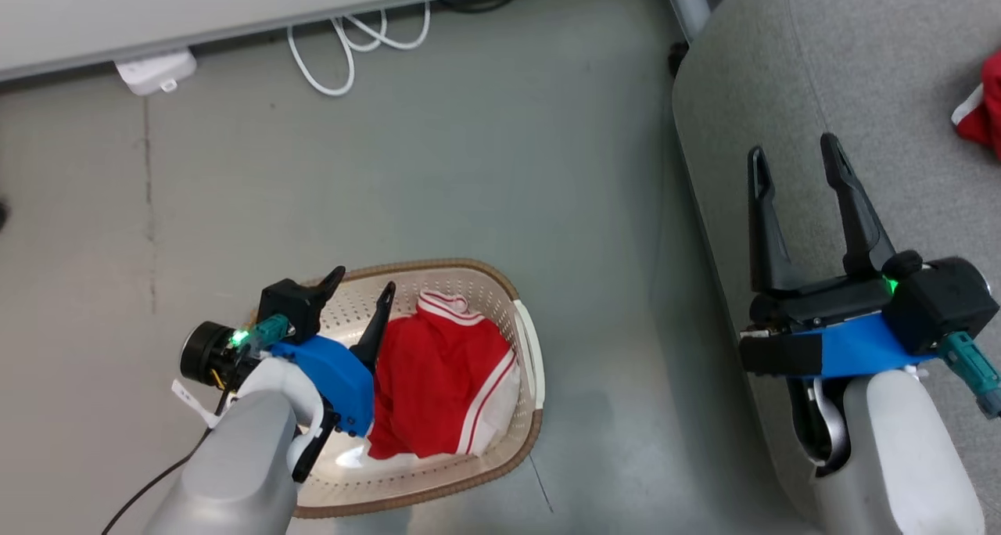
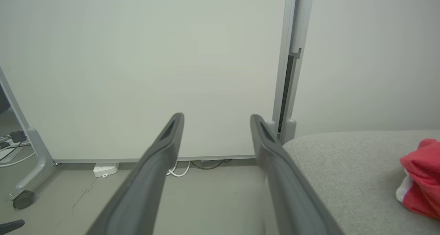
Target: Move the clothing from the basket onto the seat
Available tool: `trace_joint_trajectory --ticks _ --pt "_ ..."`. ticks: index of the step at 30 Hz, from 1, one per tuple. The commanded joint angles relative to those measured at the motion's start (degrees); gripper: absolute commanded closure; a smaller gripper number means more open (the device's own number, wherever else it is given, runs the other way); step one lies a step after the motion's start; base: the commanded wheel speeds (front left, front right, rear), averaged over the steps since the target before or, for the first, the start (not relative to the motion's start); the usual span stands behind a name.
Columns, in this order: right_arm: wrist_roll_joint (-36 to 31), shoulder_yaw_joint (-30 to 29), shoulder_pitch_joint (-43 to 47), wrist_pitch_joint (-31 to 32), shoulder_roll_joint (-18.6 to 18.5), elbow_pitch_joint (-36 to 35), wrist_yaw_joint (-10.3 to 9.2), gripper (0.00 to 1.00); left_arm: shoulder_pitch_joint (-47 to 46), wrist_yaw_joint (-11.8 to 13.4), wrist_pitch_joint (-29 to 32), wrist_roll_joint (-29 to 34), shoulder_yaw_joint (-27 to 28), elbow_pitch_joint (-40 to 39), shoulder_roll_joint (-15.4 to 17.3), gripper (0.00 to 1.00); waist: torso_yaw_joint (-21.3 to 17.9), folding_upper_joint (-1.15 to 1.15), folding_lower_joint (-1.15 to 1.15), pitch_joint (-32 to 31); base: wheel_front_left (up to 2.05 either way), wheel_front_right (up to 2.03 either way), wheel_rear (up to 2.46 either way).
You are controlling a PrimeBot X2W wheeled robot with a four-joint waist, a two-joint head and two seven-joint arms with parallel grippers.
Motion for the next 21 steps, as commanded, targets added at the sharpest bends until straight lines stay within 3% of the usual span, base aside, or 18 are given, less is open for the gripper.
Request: trace_joint_trajectory --ticks 1,12,21 --pt "-0.48 0.12 -1.85 -0.05 0.28 -0.58 -0.06 0.0 -2.57 -0.06 0.52 -1.11 -1.5 1.92 0.72 0.0 -2.77 0.0 -0.02 6.05 0.0 0.0 0.0" --pt "-1.66 0.09 -7.87 -0.05 0.7 -3.05 -0.06 0.0 -11.69 -0.02 5.13 -6.74 -12.57 12.64 2.3 0.0 -4.37 0.0 -0.02 18.27 0.0 0.0 0.0" --pt "-2.23 -0.71 -9.95 -0.05 0.78 -4.46 -0.06 0.0 -15.3 -0.02 8.42 -10.64 -18.76 16.33 2.92 0.0 -4.44 0.0 -0.02 25.2 0.0 0.0 0.0"
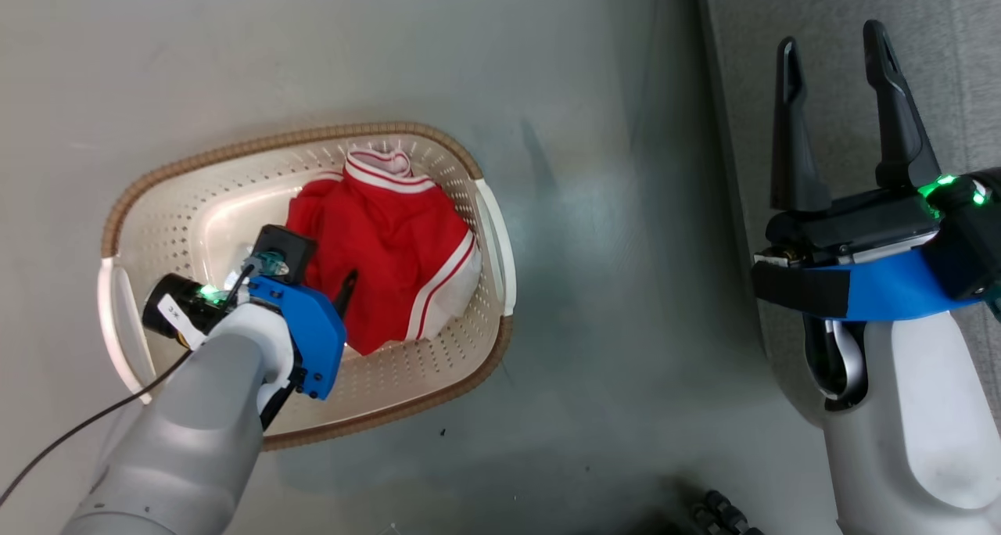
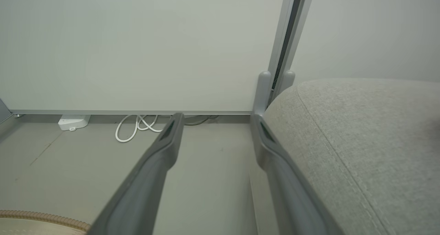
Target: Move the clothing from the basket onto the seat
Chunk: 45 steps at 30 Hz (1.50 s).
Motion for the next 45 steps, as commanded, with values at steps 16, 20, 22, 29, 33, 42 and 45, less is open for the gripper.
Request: trace_joint_trajectory --ticks 16,20,22,29,33,42,45 --pt "-1.16 -0.54 -2.4 -0.05 0.3 -1.94 -0.06 0.0 -5.76 0.04 0.02 -4.73 -7.65 1.94 -0.2 0.0 0.91 0.0 -0.01 9.03 0.0 0.0 0.0" --pt "-0.98 -0.79 -2.25 -0.05 0.31 -1.88 -0.06 0.0 -5.74 0.04 -0.54 -6.57 -10.01 1.47 -0.01 1.0 0.99 0.0 -0.01 9.16 0.0 0.0 0.0" --pt "-1.02 -0.9 -2.09 -0.05 0.31 -1.7 -0.06 0.0 -5.55 0.04 -0.76 -7.42 -10.95 1.15 0.03 1.0 1.06 0.0 -0.01 8.89 0.0 0.0 0.0" --pt "-0.51 -1.04 -1.43 -0.05 0.31 -1.13 -0.06 0.0 -4.27 0.04 -2.13 -11.1 -14.35 -1.04 -0.45 1.0 1.61 0.0 -0.01 6.83 0.0 0.0 0.0" --pt "-0.04 -1.16 -1.09 -0.05 0.3 -0.43 -0.06 0.0 -3.36 0.04 -3.94 -12.77 -17.13 -2.58 -0.37 1.0 2.17 0.0 -0.01 4.36 0.0 0.0 0.0" --pt "0.54 -1.48 1.05 -0.05 0.27 1.89 -0.06 0.0 -0.96 0.04 -7.84 -16.36 -21.38 -5.7 -0.48 1.0 3.76 0.0 -0.01 -3.47 0.0 0.0 0.0" --pt "0.64 -1.82 2.37 -0.05 0.27 2.89 -0.06 0.0 0.1 0.04 -8.74 -17.3 -22.29 -7.06 -0.54 1.0 4.55 0.0 -0.01 -7.03 0.0 0.0 0.0"
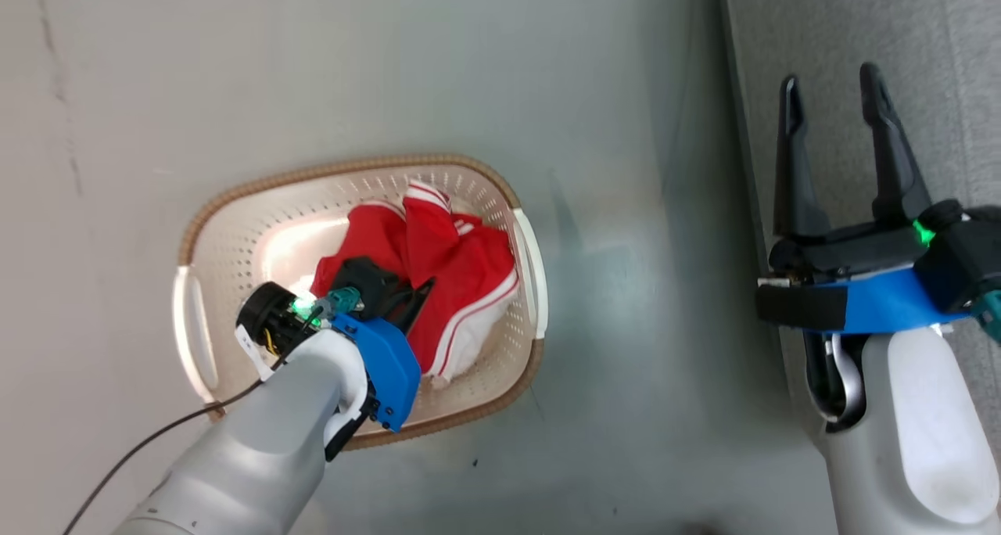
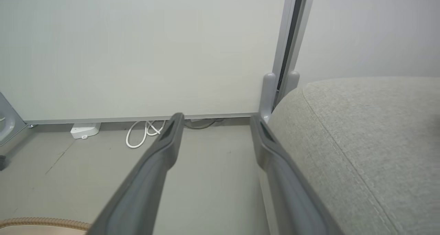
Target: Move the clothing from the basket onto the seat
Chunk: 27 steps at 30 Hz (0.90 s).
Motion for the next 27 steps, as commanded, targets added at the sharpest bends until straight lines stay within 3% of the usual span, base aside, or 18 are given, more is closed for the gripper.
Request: trace_joint_trajectory --ticks 1,6,17,20,27 --pt "0.11 -0.21 1.25 -0.05 0.08 0.44 -0.06 0.0 0.98 0.04 -0.58 -0.42 -0.21 -0.66 0.21 1.0 1.41 0.0 0.01 -4.39 0.0 0.0 0.0" --pt "0.21 -0.81 3.76 -0.05 0.0 1.92 -0.06 0.0 1.68 0.04 -1.0 -0.73 1.39 -4.65 0.6 1.0 2.99 0.0 0.01 -10.16 0.0 0.0 0.0" --pt "0.94 -1.36 9.98 -0.05 -0.56 4.59 -0.06 0.0 5.57 1.54 -0.94 6.51 12.79 -17.38 2.57 1.0 5.07 0.0 0.01 -22.49 0.0 0.0 0.0" --pt "1.25 -1.16 11.94 -0.05 -0.7 5.39 -0.06 0.0 6.39 1.68 -0.95 7.74 17.14 -21.37 2.14 1.0 5.14 0.0 0.01 -26.39 0.0 0.0 0.0" --pt "1.67 -0.74 15.56 -0.05 -0.84 6.38 -0.06 0.0 5.78 1.67 -0.95 10.53 20.11 -25.28 0.94 1.0 5.14 0.0 0.01 -32.49 0.0 0.0 0.0"
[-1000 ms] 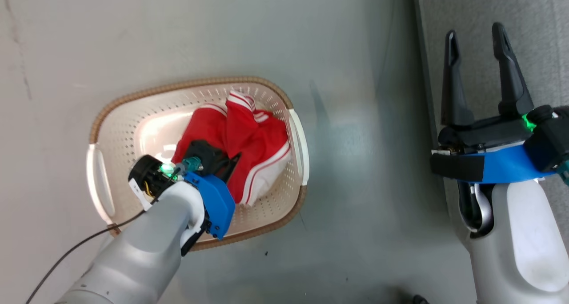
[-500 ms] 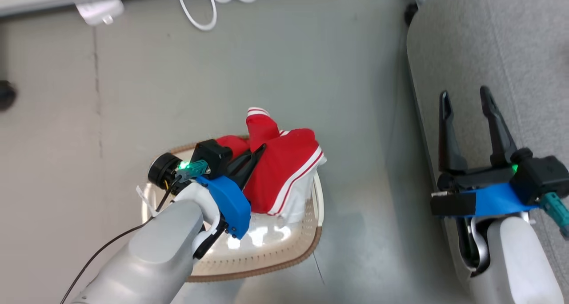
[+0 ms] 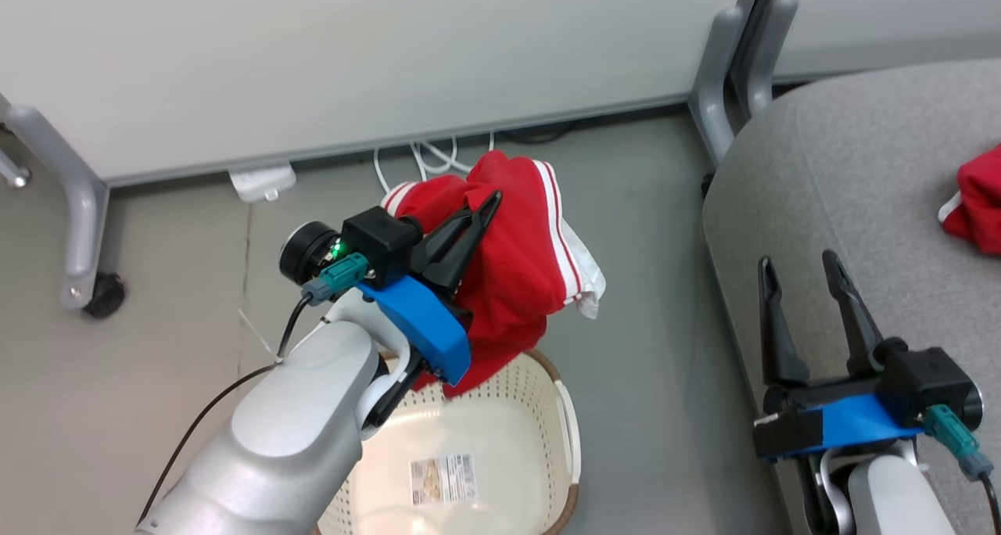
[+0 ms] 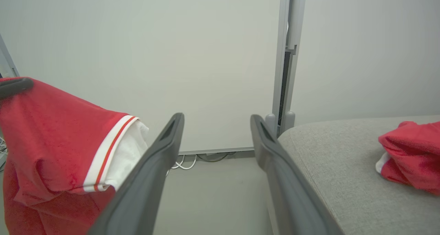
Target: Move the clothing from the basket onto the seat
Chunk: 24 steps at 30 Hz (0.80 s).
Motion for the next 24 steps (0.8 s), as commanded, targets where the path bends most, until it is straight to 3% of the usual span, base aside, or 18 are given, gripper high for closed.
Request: trace_joint_trajectory --ticks 1,10,24 --pt "0.26 0.15 1.54 -0.05 -0.28 0.24 -0.06 0.0 -0.49 0.1 -0.28 0.75 0.36 -0.46 -0.29 1.0 0.15 0.0 0.01 -3.12 0.0 0.0 0.0" --pt "0.53 0.51 4.78 -0.05 -0.49 0.58 -0.06 0.0 -2.29 -0.37 -0.28 1.64 -0.3 -0.9 -2.06 1.0 0.41 0.0 0.01 -7.67 0.0 0.0 0.0" --pt "1.01 4.9 4.41 -0.05 -1.11 -1.01 -0.05 0.0 -1.87 -0.1 -0.29 1.4 -1.24 -0.52 -2.44 1.0 0.79 0.0 0.01 -8.52 0.0 0.0 0.0"
